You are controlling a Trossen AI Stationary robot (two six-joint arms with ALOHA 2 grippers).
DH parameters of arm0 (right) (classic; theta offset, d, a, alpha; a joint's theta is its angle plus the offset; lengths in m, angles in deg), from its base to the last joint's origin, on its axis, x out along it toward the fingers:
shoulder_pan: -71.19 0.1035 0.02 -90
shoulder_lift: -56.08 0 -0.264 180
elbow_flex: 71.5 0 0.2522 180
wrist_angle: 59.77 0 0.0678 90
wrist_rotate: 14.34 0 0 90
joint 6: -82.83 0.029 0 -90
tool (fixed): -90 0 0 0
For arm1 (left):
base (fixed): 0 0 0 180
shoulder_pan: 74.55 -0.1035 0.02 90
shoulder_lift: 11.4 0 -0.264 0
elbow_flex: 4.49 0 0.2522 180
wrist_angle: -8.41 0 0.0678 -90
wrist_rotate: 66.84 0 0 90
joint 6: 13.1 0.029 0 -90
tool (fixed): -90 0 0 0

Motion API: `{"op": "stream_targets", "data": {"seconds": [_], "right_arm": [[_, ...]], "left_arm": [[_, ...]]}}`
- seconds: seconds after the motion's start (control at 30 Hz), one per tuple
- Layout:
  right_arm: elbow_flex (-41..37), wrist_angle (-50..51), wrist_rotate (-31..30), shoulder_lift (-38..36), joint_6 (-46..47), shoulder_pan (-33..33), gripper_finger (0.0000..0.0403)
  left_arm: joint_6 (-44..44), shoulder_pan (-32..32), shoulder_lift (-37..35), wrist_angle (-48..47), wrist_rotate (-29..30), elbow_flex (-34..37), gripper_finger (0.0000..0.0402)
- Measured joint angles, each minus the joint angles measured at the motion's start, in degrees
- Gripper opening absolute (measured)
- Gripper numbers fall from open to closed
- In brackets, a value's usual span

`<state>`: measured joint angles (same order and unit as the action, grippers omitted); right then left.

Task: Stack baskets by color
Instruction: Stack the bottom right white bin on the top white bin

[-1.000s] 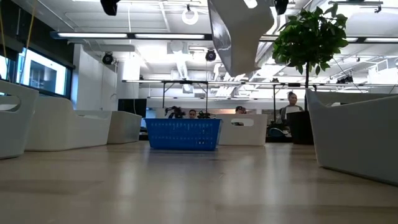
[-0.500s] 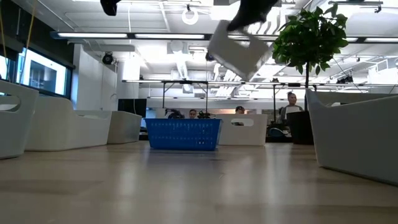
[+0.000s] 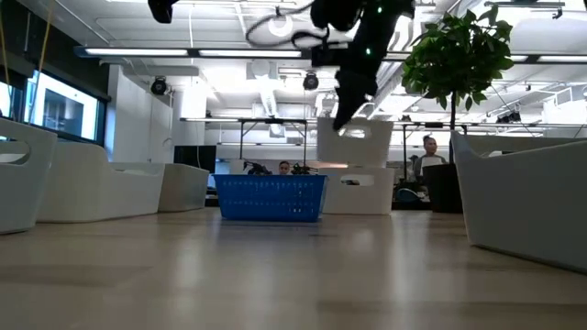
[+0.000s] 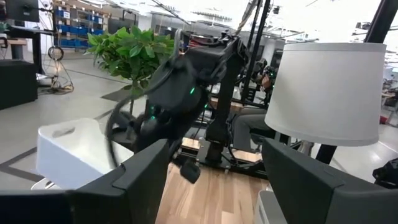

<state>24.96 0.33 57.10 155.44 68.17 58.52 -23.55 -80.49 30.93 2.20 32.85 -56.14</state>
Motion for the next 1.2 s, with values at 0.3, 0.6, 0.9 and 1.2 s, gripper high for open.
{"op": "stream_targets", "data": {"seconds": [0.3,0.6,0.9,1.2], "right_arm": [[-0.1,2.2,2.9,1.3,-0.7,-0.9,0.0000],[-0.1,1.8,7.6,3.9,0.7,-1.3,0.0000],[-0.2,3.1,13.0,4.4,1.8,-3.2,0.0000],[-0.2,3.9,14.6,4.4,2.8,-3.8,0.0000]], "left_arm": [[0.0,0.0,0.0,0.0,0.1,0.0,0.0248],[0.1,0.0,0.0,0.0,0.1,0.0,0.0248],[0.0,0.0,0.0,0.0,0.1,0.0,0.0248],[0.1,0.0,0.0,0.0,0.1,0.0,0.0248]]}}
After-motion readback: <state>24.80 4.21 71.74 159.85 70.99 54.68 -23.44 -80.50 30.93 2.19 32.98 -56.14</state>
